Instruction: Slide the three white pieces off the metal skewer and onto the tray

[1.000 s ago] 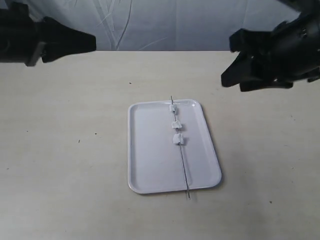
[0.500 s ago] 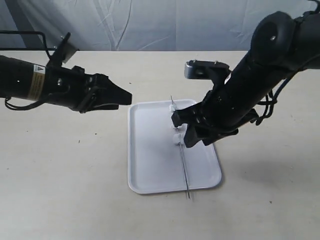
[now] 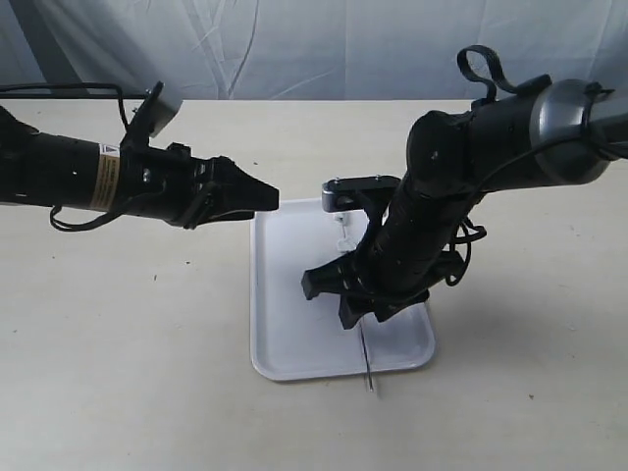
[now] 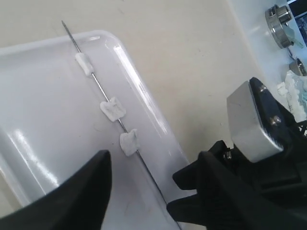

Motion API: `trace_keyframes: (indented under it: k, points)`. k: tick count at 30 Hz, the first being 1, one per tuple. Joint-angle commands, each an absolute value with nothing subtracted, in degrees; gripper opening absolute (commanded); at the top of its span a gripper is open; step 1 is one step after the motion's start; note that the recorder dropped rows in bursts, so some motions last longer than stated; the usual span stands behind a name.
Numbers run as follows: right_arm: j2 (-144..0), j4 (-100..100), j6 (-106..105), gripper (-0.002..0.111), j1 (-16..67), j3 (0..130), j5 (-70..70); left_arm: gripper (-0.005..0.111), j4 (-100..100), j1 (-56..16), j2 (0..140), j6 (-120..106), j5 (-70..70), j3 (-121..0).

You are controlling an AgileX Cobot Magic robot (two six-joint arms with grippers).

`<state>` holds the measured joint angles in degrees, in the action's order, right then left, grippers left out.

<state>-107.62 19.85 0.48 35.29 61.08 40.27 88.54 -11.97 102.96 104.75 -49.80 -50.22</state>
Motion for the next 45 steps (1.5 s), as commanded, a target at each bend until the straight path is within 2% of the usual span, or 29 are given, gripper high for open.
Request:
trace_keyframes:
  k: [1, 13, 18, 27, 29, 32, 36, 45]
  points:
    - [-108.9, 19.5, 2.2, 0.042, 35.4, 61.5, 39.0, 0.052, 88.2, -12.2, 104.0, 104.3, -50.2, -50.3]
    - [-109.3, 19.3, 5.2, 0.042, 35.5, 61.5, 36.7, 0.052, 88.3, -12.2, 103.9, 104.3, -50.2, -50.3]
    - [-111.0, 13.2, 10.5, 0.042, 39.5, 61.5, 34.4, 0.052, 88.4, -12.2, 103.9, 104.3, -50.7, -50.3]
    - [-111.7, 10.9, 15.6, 0.042, 40.0, 61.5, 33.8, 0.052, 88.9, -12.2, 103.9, 104.3, -51.9, -50.3]
    - [-111.7, 10.5, 16.5, 0.037, 40.0, 61.5, 33.8, 0.052, 88.9, -12.2, 103.9, 104.3, -51.9, -50.3]
    - [-111.7, 10.5, 16.6, 0.018, 40.0, 61.5, 33.4, 0.052, 88.9, -12.2, 103.9, 104.2, -51.9, -50.3]
    - [-111.7, 10.5, 16.6, 0.000, 40.0, 61.5, 32.5, 0.052, 89.4, -12.2, 103.9, 104.2, -51.9, -50.3]
    - [-111.5, 10.5, 16.6, -0.001, 40.0, 61.5, 32.3, 0.052, 89.3, -12.2, 103.9, 103.0, -51.9, -50.3]
